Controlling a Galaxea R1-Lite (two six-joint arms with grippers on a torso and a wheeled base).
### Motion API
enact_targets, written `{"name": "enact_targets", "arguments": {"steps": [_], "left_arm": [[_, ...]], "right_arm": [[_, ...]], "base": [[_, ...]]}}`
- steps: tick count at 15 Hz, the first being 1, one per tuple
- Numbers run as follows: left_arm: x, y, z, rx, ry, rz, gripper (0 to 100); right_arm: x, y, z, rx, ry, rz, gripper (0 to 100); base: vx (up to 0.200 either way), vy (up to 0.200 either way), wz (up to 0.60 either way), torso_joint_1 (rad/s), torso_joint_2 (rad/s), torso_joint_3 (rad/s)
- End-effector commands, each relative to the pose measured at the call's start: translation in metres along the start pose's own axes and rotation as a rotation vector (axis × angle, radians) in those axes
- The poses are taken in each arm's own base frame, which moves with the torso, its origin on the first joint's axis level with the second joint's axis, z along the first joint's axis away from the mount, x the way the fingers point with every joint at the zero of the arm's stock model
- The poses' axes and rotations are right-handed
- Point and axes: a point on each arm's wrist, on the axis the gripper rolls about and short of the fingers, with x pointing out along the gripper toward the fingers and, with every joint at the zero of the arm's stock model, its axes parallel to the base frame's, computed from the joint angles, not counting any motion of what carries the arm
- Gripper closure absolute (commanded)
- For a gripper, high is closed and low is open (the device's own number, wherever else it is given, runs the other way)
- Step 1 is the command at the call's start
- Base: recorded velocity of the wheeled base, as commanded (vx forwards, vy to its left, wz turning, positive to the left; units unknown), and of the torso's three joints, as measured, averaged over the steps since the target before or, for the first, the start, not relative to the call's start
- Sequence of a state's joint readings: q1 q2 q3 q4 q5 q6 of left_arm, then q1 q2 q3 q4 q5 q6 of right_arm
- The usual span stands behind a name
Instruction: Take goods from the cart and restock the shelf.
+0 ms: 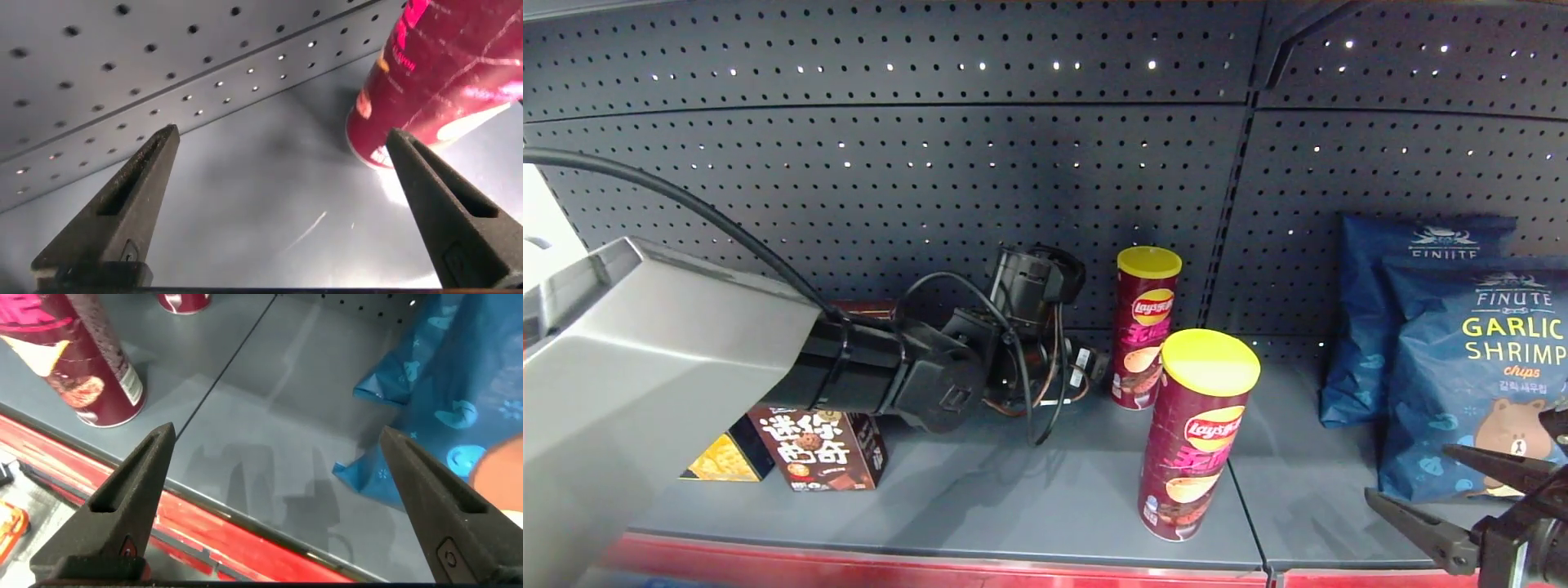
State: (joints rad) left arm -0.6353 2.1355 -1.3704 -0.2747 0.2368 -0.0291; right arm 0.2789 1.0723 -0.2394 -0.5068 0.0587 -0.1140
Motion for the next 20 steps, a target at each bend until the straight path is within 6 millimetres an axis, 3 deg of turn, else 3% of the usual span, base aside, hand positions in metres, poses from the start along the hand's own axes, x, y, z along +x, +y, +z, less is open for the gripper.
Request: {"name": "enact_targets", "arguments": {"steps": [1,6,13,20], "left_arm": [[-0.019,0.006,0.006,-0.007,-0.017,0.005,0],[-0.025,0.008,0.003,-0.001,-0.007,0.008,0],[-0.026,0.01,0.002,0.003,-0.005,0.011,0],[-0.025,0.011,0.003,0.001,-0.008,0.014,0]], "right_arm": [[0.017,0.001,-0.003,-0.004,0.079,0.003,0],[0.044,0.01,-0.005,-0.033,0.194,0.001,0],[0.086,0.029,0.02,-0.074,0.216,0.037,0],[0.096,0.047,0.018,-0.108,0.238,0.105,0]], "base": [[0.0,0.0,0.0,0.0,0.0,0.0],[0.0,0.0,0.0,0.0,0.0,0.0],[0.0,0.0,0.0,0.0,0.0,0.0],[0.0,0.0,0.0,0.0,0.0,0.0]]}}
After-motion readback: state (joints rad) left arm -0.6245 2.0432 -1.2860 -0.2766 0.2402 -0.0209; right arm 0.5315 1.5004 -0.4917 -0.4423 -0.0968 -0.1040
